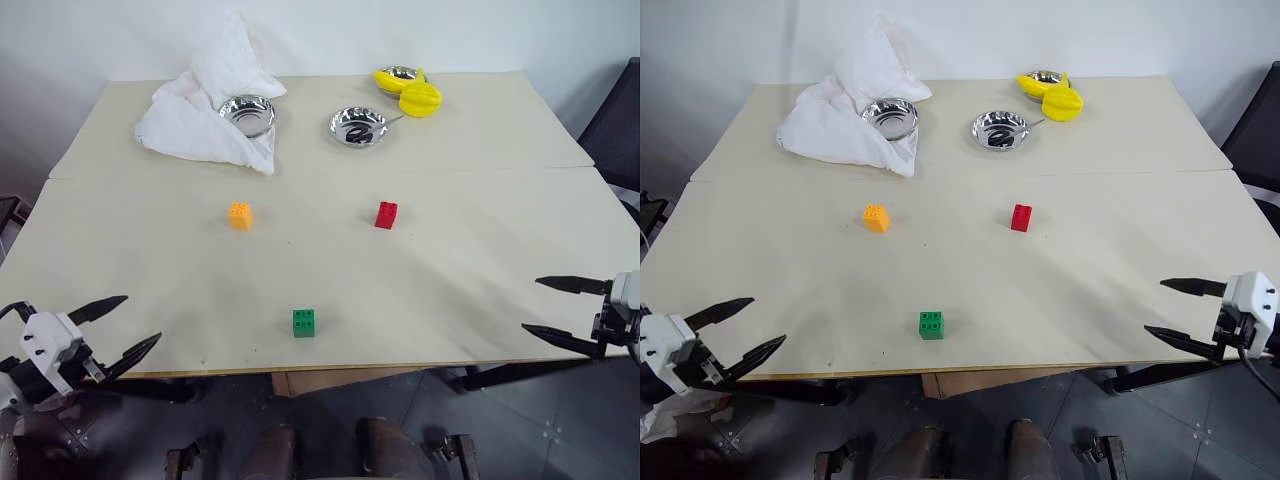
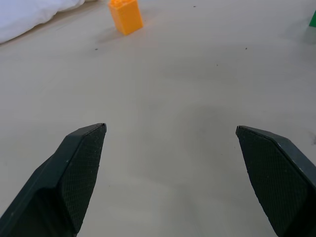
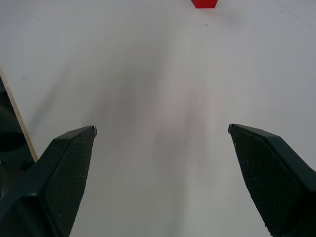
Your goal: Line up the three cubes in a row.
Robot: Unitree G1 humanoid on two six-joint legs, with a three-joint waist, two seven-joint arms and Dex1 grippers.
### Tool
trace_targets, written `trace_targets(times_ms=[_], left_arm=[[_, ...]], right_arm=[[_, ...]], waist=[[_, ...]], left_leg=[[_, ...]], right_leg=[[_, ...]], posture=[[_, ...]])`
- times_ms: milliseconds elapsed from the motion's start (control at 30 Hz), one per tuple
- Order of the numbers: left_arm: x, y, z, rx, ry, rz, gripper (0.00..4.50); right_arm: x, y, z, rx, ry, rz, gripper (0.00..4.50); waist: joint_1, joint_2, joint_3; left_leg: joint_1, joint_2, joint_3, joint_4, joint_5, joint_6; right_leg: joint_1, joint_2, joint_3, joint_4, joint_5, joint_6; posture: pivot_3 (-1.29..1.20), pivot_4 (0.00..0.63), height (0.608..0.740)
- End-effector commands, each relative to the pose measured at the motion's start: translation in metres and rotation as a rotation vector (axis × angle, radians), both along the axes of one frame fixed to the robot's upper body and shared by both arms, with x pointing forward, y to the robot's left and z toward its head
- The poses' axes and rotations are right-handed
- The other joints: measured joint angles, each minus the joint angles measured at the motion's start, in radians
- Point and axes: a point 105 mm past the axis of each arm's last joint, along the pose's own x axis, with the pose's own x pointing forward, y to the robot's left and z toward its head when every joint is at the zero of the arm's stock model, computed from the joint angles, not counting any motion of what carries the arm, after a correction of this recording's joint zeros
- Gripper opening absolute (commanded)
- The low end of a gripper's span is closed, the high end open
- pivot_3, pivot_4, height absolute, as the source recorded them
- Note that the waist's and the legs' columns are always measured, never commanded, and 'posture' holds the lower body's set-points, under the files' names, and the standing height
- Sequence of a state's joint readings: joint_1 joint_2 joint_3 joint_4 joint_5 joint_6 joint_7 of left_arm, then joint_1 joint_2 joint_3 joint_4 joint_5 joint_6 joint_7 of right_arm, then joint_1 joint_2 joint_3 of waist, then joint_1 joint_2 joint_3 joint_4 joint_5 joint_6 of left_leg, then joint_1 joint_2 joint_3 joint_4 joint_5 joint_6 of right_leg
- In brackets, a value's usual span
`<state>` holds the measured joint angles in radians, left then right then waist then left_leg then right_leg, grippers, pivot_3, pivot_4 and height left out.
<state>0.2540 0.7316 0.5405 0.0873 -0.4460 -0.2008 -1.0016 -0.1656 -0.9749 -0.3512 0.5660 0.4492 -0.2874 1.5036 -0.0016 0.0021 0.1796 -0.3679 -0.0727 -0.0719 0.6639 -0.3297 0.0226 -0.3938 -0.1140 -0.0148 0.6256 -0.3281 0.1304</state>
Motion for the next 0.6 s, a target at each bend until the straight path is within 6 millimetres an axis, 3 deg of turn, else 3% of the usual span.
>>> trace_targets(times_ms=[33, 233, 433, 533, 600], left_arm=[[-0.001, 0.006, 0.009, 0.036, -0.032, 0.026, 4.48], [-0.002, -0.011, 0.024, -0.125, -0.037, -0.059, 4.48], [0.001, -0.047, 0.04, -0.263, -0.044, -0.202, 4.48], [0.001, -0.065, 0.04, -0.278, -0.001, -0.273, 4.48], [0.002, -0.071, 0.041, -0.278, 0.004, -0.296, 4.48]], right_arm=[[0.001, -0.002, 0.007, -0.019, -0.025, 0.015, 4.5], [0.01, -0.006, 0.014, 0.073, -0.093, -0.077, 4.5], [0.025, -0.024, 0.016, 0.304, -0.24, -0.351, 4.5], [0.028, -0.018, 0.008, 0.372, -0.276, -0.406, 4.5], [0.031, -0.002, 0.005, 0.369, -0.251, -0.348, 4.5]], waist=[[0.0, 0.0, 0.0], [0.001, 0.0, 0.0], [0.001, 0.0, 0.0], [0.0, 0.0, 0.0], [0.0, 0.002, 0.0]], left_leg=[[0.0, 0.0, 0.0, 0.0, 0.0, 0.0], [0.0, 0.0, 0.0, 0.0, 0.0, 0.0], [0.0, 0.0, 0.0, 0.0, 0.0, 0.0], [0.0, 0.0, 0.0, 0.001, 0.0, 0.0], [0.0, 0.0, 0.0, 0.0, 0.0, 0.0]], right_leg=[[0.0, 0.0, 0.0, 0.0, 0.0, 0.0], [0.0, 0.0, 0.0, 0.0, 0.0, 0.0], [0.0, 0.0, 0.0, 0.0, 0.0, 0.0], [0.0, 0.0, 0.0, 0.001, 0.0, 0.0], [0.0, 0.0, 0.0, 0.001, 0.0, 0.0]], posture=[[0.0, 0.15, 0.74], [0.0, 0.15, 0.74], [0.0, 0.15, 0.74], [0.0, 0.15, 0.74], [0.0, 0.15, 0.74]])
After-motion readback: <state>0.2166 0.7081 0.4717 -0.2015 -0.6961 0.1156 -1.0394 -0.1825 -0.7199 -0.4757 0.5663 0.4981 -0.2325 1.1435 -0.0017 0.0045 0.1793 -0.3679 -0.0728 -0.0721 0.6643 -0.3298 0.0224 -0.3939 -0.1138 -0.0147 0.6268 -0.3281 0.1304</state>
